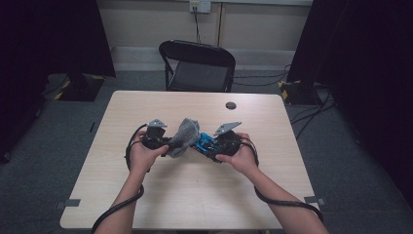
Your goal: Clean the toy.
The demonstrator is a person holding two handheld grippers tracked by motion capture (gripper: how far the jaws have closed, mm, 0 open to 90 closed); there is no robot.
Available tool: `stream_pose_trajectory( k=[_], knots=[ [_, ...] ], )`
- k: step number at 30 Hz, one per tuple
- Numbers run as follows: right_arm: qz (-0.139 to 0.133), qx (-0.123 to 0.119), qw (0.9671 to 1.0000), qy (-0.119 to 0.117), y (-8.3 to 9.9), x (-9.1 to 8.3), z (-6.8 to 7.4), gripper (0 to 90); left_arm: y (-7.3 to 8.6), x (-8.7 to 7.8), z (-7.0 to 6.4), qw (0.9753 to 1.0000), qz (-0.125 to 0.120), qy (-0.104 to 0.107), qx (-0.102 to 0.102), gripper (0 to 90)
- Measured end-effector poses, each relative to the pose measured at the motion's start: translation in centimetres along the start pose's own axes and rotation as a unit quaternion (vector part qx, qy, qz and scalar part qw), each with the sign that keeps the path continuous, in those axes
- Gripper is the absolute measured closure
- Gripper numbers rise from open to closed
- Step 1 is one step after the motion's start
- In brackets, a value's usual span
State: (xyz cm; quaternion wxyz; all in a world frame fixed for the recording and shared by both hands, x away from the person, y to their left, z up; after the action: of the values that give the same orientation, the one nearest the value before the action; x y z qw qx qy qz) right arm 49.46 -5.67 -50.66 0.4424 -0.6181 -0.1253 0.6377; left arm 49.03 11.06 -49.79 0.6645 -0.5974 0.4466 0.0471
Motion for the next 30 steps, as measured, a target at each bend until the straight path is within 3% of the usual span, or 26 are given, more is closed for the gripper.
stream_pose_trajectory(
  k=[3,7,9,12,15,19,24,30],
  knots=[
    [-0.003,0.003,1.0,0.003,0.0,-0.3,-0.3,28.3,1.1,-0.2,0.6,0.9998,0.013,-0.015,0.007,69.9],
    [-0.006,0.005,1.0,0.001,0.0,-0.5,-0.3,28.3,1.4,-0.7,2.7,0.9987,0.01,-0.048,-0.016,69.9],
    [-0.01,0.005,0.9999,0.0,-0.2,-0.6,-0.1,28.3,1.4,-0.7,3.6,0.997,0.008,-0.072,-0.028,69.9],
    [-0.013,-0.001,0.9999,-0.001,-0.7,-0.6,0.2,28.4,1.4,-0.8,4.3,0.995,0.009,-0.088,-0.046,69.9],
    [-0.015,-0.001,0.9999,-0.002,-1.1,-0.7,0.3,28.4,1.6,-0.5,4.6,0.9936,0.015,-0.106,-0.035,69.9],
    [-0.021,-0.001,0.9998,-0.002,-1.6,-1.0,0.3,28.3,2.0,0.1,4.0,0.9931,0.032,-0.11,-0.023,69.7],
    [-0.027,0.0,0.9996,-0.002,-2.1,-1.5,0.4,28.3,2.0,0.8,3.1,0.9936,0.033,-0.107,-0.017,69.7],
    [-0.033,0.001,0.9994,0.001,-2.4,-1.6,0.3,28.3,1.8,1.5,1.4,0.9957,0.037,-0.085,-0.008,69.8]
  ],
)
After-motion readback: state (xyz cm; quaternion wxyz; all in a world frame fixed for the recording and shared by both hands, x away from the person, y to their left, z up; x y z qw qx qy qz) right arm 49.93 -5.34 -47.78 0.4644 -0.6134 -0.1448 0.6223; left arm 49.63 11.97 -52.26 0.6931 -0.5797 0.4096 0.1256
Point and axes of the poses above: each handheld gripper's, and its own axes: x roughly forward along the jaws, y roughly out of its underside, z roughly to its left, the point moved 9 cm from there along x, roughly forward along the jaws, and after that the axes turned 15 degrees about -y, right-handed, at the moved point
